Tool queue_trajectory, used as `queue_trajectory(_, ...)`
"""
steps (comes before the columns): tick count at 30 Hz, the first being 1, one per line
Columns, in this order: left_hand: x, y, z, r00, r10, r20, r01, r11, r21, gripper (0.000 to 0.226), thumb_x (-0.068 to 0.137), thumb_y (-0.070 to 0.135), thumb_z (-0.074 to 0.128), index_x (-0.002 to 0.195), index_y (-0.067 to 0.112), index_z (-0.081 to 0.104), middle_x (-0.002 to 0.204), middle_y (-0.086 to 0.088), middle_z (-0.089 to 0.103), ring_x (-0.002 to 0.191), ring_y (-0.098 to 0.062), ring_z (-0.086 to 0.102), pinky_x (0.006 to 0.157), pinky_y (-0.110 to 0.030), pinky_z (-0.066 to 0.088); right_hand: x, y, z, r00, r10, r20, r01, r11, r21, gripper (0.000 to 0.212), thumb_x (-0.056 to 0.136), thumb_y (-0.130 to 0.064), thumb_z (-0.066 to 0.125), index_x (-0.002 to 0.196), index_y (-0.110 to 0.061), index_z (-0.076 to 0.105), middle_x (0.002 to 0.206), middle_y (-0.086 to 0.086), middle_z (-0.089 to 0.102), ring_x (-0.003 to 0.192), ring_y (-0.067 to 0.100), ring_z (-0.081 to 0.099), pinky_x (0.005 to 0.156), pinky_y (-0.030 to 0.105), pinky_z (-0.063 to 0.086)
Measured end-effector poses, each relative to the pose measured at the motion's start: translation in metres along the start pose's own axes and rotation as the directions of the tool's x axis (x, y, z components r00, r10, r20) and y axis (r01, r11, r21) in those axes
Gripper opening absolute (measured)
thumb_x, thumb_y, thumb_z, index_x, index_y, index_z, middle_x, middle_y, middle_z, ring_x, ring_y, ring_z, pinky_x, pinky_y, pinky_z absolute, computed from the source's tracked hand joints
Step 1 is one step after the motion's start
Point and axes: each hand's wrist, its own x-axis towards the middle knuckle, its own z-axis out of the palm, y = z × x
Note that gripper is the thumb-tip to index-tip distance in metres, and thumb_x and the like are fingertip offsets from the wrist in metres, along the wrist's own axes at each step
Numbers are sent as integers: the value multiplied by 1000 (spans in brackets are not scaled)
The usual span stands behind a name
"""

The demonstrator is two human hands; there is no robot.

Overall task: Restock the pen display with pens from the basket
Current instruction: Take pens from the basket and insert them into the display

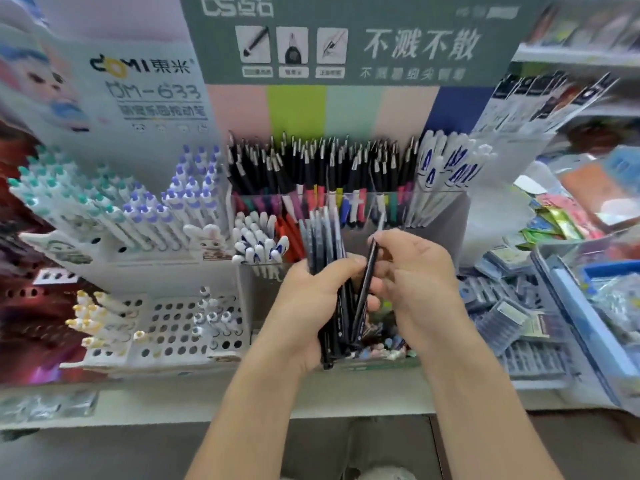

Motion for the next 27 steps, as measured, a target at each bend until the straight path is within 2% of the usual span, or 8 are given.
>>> queue_trajectory(3, 15, -3, 9, 973, 105, -204, -87, 991, 99, 7, 94, 17, 65, 94, 11, 69, 70, -6, 73, 63, -22, 66, 58, -33, 52, 19, -7, -13, 993, -111, -46, 115, 990, 79, 21, 99, -9, 55, 78, -11, 56, 49, -2, 47, 42, 13, 43, 41, 27, 39)
queue_trajectory(5, 21, -7, 8, 953, 127, -275, -104, 990, 94, 6, 94, 16, 65, 91, 11, 63, 66, -3, 68, 57, -21, 58, 56, -33, 48, 30, -10, -23, 976, -204, -72, 209, 976, 64, 16, 103, -12, 53, 86, -12, 54, 52, -6, 50, 44, 11, 49, 43, 25, 47)
queue_trajectory(9, 26, -12, 8, 908, 245, -340, -191, 964, 184, 8, 93, 10, 66, 87, 7, 62, 74, -4, 73, 51, -20, 49, 50, -33, 47, 41, -3, -33, 881, -468, -61, 454, 876, -163, 15, 103, -12, 56, 90, -19, 55, 64, -10, 59, 52, 16, 62, 52, 37, 59)
queue_trajectory(12, 28, -12, 5, 896, 287, -339, -206, 944, 256, 12, 89, 13, 73, 92, 3, 67, 67, -9, 68, 50, -20, 54, 52, -34, 50, 47, 5, -32, 824, -566, -25, 544, 803, -245, 15, 101, -13, 59, 91, -25, 58, 71, -6, 64, 62, 19, 69, 58, 43, 62)
queue_trajectory(14, 28, -12, 2, 901, 291, -322, -200, 937, 288, 15, 91, 16, 71, 98, 3, 68, 75, -15, 71, 51, -17, 60, 53, -34, 53, 56, 12, -30, 790, -611, 49, 582, 723, -372, 11, 98, -14, 62, 93, -24, 63, 77, -7, 66, 70, 17, 71, 63, 41, 61)
queue_trajectory(19, 31, -13, 2, 863, 385, -327, -279, 903, 326, 9, 92, 11, 69, 94, 3, 66, 57, 1, 63, 53, -15, 66, 50, -29, 53, 76, 36, -28, 767, -606, 212, 557, 465, -688, 9, 91, -15, 72, 98, -10, 77, 86, 0, 71, 76, 11, 62, 74, 30, 53)
queue_trajectory(23, 35, -13, -1, 777, 428, -462, -331, 902, 279, 6, 91, 10, 69, 86, 10, 66, 58, 3, 64, 53, -12, 66, 51, -26, 55, 84, 46, -28, 809, -563, 168, 458, 425, -781, 13, 89, -16, 75, 99, -9, 79, 90, 5, 74, 81, 19, 67, 81, 37, 57)
queue_trajectory(27, 34, -22, 5, 771, 398, -497, -343, 917, 203, 3, 92, 11, 68, 89, 10, 68, 61, 4, 67, 54, -13, 67, 52, -25, 54, 86, 45, -26, 834, -544, 91, 389, 464, -796, 15, 87, -20, 78, 98, -10, 79, 87, 3, 74, 80, 18, 67, 80, 35, 57)
